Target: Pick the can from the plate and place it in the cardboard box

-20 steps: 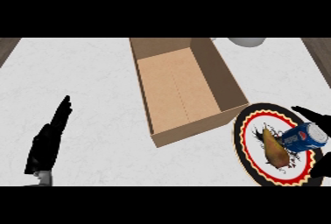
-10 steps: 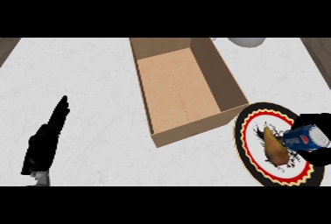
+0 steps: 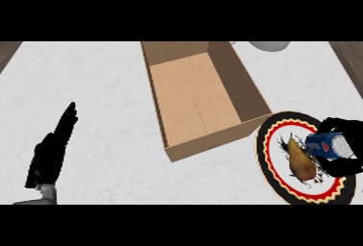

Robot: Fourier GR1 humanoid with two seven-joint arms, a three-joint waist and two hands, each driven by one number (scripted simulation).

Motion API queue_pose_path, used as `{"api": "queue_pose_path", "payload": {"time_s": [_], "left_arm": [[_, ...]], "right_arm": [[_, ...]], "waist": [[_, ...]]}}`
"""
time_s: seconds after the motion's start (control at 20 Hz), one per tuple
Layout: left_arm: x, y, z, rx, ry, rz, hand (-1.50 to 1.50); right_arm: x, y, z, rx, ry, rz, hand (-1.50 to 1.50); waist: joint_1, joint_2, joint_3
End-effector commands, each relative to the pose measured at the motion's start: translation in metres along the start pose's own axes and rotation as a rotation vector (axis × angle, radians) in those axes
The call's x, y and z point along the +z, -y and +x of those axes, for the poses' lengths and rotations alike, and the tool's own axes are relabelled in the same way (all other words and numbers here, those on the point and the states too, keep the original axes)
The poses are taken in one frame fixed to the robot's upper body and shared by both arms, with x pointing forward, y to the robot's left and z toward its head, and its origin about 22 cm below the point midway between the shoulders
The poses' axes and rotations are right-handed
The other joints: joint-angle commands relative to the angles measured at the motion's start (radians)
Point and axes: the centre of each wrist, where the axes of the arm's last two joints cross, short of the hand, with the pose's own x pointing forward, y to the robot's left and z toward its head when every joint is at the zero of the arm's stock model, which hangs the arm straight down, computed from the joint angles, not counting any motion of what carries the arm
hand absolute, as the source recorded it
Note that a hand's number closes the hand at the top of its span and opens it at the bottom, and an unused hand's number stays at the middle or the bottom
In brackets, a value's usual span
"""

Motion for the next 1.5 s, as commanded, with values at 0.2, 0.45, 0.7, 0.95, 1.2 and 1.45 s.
{"api": "queue_pose_path", "payload": {"time_s": [0.2, 0.45, 0.7, 0.95, 1.2, 1.45], "left_arm": [[0.001, -0.004, -0.009, -0.003, -0.017, 0.009, 0.0], [0.0, -0.008, 0.008, -0.005, -0.005, 0.017, 0.0], [-0.01, -0.009, -0.009, -0.002, -0.005, 0.001, 0.0], [0.009, 0.011, -0.003, 0.009, 0.005, -0.005, 0.0], [-0.005, 0.007, 0.005, -0.01, -0.001, -0.008, 0.0], [-0.011, 0.008, 0.004, 0.005, 0.0, 0.003, 0.0]], "right_arm": [[0.055, -0.017, 0.074, 0.028, -0.261, -0.191, 1.5], [0.092, 0.01, 0.105, -0.032, -0.248, -0.297, 1.5], [0.091, 0.023, 0.133, -0.268, 0.022, -0.45, 1.5], [0.097, 0.066, 0.159, -0.379, 0.179, -0.484, 1.5], [0.096, 0.094, 0.204, -0.427, 0.276, -0.499, 1.5], [0.065, 0.11, 0.241, -0.428, 0.243, -0.48, 1.5]], "waist": [[-0.01, -0.003, -0.001], [-0.005, -0.003, 0.0], [-0.004, 0.001, 0.001], [0.014, 0.0, 0.001], [0.011, 0.001, 0.0], [0.009, 0.002, 0.001]]}}
